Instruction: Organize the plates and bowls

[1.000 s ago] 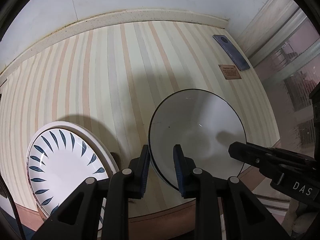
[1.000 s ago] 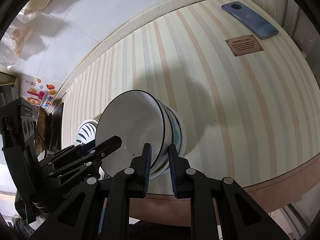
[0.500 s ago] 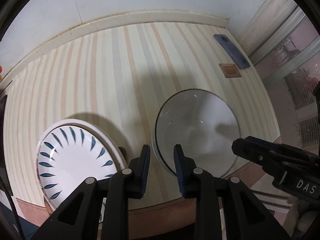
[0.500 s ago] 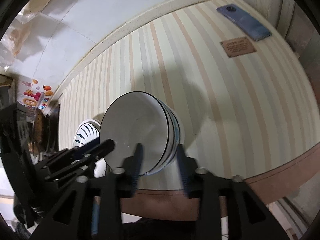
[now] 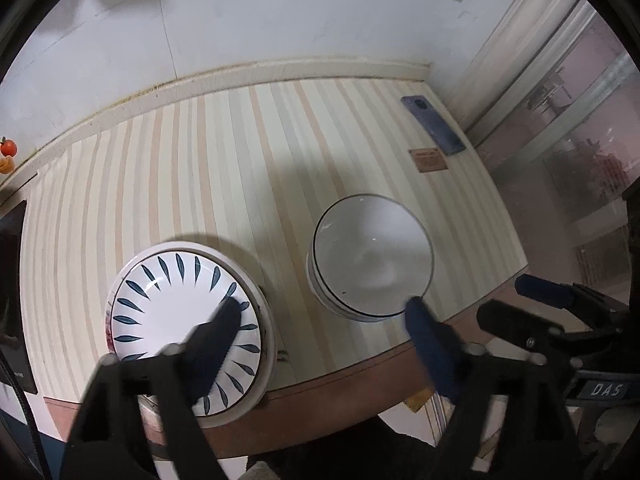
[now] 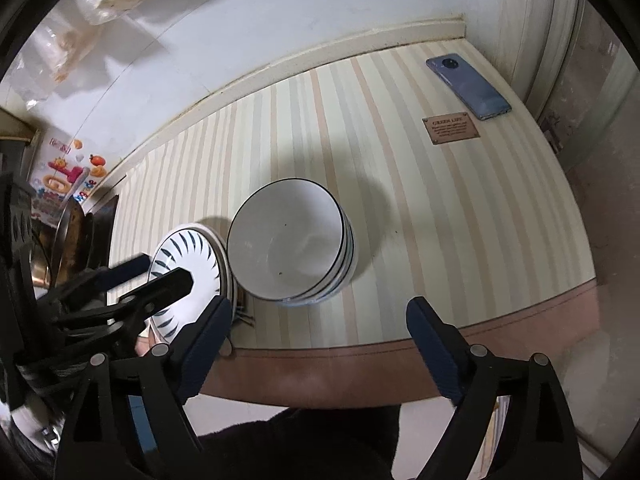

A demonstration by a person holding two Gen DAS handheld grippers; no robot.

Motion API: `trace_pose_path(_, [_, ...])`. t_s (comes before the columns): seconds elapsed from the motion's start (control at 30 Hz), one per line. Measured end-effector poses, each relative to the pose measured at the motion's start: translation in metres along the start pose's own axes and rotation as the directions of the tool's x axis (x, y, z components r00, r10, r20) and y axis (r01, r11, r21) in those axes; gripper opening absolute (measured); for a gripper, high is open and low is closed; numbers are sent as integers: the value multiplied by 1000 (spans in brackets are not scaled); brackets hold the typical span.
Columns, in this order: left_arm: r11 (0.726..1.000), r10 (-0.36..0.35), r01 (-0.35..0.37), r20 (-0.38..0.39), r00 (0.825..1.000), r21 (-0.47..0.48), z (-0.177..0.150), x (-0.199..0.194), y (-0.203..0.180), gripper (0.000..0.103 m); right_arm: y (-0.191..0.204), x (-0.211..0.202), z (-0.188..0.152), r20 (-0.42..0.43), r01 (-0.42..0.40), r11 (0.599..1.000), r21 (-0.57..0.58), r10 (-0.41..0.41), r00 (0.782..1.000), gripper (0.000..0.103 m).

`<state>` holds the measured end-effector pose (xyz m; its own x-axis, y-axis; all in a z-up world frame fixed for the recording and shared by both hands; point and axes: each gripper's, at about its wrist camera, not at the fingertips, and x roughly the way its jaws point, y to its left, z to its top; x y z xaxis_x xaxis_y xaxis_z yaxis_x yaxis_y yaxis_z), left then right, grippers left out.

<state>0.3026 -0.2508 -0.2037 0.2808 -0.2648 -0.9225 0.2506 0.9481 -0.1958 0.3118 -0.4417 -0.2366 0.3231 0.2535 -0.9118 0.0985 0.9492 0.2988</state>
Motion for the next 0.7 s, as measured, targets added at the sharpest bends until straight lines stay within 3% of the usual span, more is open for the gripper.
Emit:
trace_pose_path(0.27, [999,-47,47,33,998,-4,-4,-31,-4,86,7,-40,-10,61,1,1000,-5,0,998,95])
trace_pose_path(0.37, [998,-58,58,53,997,2,-6,-41,-8,99,7,-57,-10,84,-6,1000,-4,7,996,95])
trace_pose_path(0.47, [997,-74,73,72,995,12,-4,-48,-13,100,7,-67,-8,100,-14,1000,-2,14,995,96])
trace_pose_path(0.7, [998,-69,68,70,995,17,12,-30,-18,100,-7,-55,3,83,-51,998,34,48,995,97])
